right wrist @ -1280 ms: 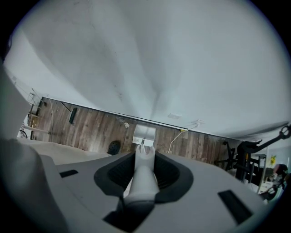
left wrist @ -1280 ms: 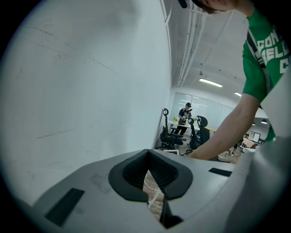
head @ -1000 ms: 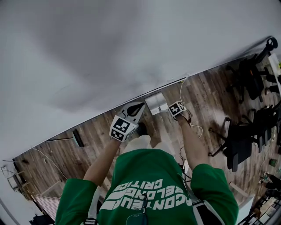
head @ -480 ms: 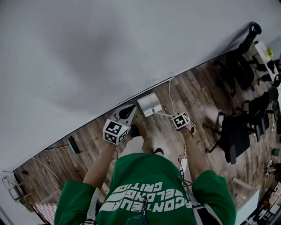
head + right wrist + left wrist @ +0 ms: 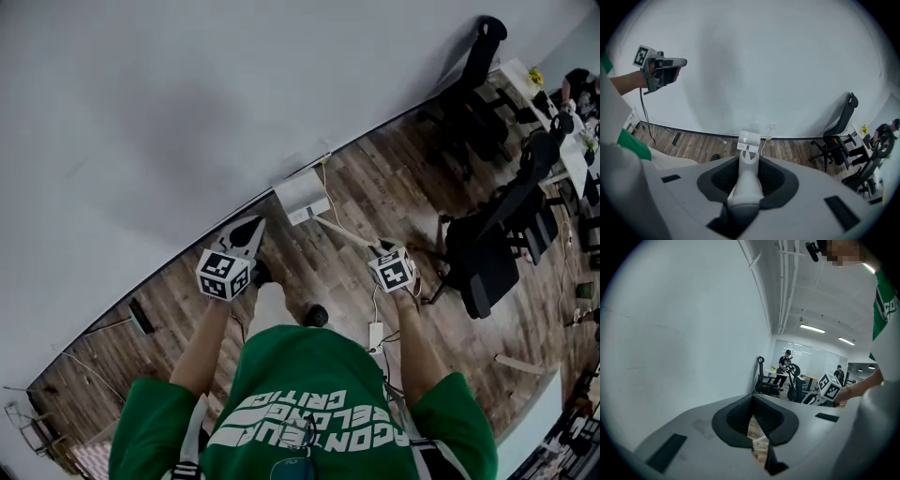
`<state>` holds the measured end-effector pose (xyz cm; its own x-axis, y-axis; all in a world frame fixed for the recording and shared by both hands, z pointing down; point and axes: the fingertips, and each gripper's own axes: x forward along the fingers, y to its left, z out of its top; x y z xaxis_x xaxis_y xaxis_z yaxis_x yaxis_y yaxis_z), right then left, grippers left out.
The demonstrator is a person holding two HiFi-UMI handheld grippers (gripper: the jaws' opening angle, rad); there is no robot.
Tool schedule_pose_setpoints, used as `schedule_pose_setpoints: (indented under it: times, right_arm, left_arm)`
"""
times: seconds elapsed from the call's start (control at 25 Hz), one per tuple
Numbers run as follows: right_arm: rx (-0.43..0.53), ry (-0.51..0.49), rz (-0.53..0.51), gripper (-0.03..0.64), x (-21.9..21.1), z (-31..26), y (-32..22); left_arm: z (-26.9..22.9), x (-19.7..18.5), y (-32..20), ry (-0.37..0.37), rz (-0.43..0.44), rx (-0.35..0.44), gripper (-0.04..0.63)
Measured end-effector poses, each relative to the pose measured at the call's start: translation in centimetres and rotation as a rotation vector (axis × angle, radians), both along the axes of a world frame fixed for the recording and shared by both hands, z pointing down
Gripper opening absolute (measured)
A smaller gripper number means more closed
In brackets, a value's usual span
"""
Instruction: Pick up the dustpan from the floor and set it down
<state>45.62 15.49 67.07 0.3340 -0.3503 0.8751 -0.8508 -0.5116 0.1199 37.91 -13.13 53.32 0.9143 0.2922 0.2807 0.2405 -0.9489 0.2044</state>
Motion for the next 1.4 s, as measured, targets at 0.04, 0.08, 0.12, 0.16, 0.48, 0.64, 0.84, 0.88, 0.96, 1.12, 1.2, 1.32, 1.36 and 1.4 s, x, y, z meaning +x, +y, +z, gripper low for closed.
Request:
schedule_pose_setpoints:
  times: [0.04, 0.08, 0.12, 0.16, 0.48, 0.64, 0.84, 0.88, 0.96, 1.12, 1.2, 1.32, 1.36, 1.4]
  right_arm:
    - [0.014, 0.018, 0.003, 0.115, -0.5, -1.1, 1.1]
    - [0.025, 0.037, 0.004, 0.117, -1.0, -2.2, 2.2]
    - [0.035, 0.057, 0.004, 0.117, -1.4, -3.3, 3.2]
    - [0.044, 0.077, 0.004, 0.117, -1.8, -4.4, 4.2]
    - [0.123, 0.211, 0.048, 0.117, -4.4, -11.2, 10.1]
    - [0.15, 0.257, 0.075, 0.117, -5.5, -13.7, 11.7]
    - [0.156, 0.307, 0.075, 0.117, -6.4, -16.0, 12.6]
    - [0.157, 0.313, 0.074, 0.117, -6.6, -16.3, 12.7]
    - [0.16, 0.322, 0.072, 0.117, -6.9, -16.6, 12.9]
    - [0.166, 0.328, 0.074, 0.118, -7.4, -16.6, 13.0]
    - [0.168, 0.327, 0.071, 0.118, -7.7, -16.6, 13.1]
    - [0.172, 0.321, 0.066, 0.118, -8.4, -16.2, 13.2]
    - [0.173, 0.318, 0.064, 0.118, -8.6, -16.1, 13.2]
    - [0.174, 0.316, 0.062, 0.118, -8.7, -16.1, 13.2]
  left_arm:
    - [-0.3, -0.3, 0.9, 0.01, 0.001, 0.004, -0.003]
    - [-0.6, -0.6, 1.8, 0.019, 0.001, 0.01, -0.003]
    - [-1.0, -0.9, 2.6, 0.026, 0.001, 0.014, -0.003]
    - [-1.3, -1.2, 3.4, 0.032, 0.0, 0.016, -0.003]
    - [-3.3, -2.9, 7.7, 0.075, -0.004, 0.033, -0.003]
    - [-4.6, -3.7, 8.9, 0.097, -0.003, 0.039, -0.003]
    - [-5.4, -4.5, 9.6, 0.104, -0.001, 0.047, -0.003]
    - [-5.5, -4.7, 9.6, 0.105, -0.002, 0.048, -0.003]
    - [-5.5, -5.1, 9.7, 0.109, -0.005, 0.046, -0.003]
    - [-5.5, -5.7, 9.9, 0.119, -0.004, 0.063, -0.003]
    - [-5.6, -6.1, 10.1, 0.123, -0.005, 0.08, -0.003]
    - [-5.7, -7.0, 10.3, 0.132, -0.019, 0.069, -0.003]
    - [-5.8, -7.3, 10.2, 0.134, -0.026, 0.062, -0.003]
    - [-5.8, -7.5, 10.2, 0.134, -0.032, 0.058, -0.003]
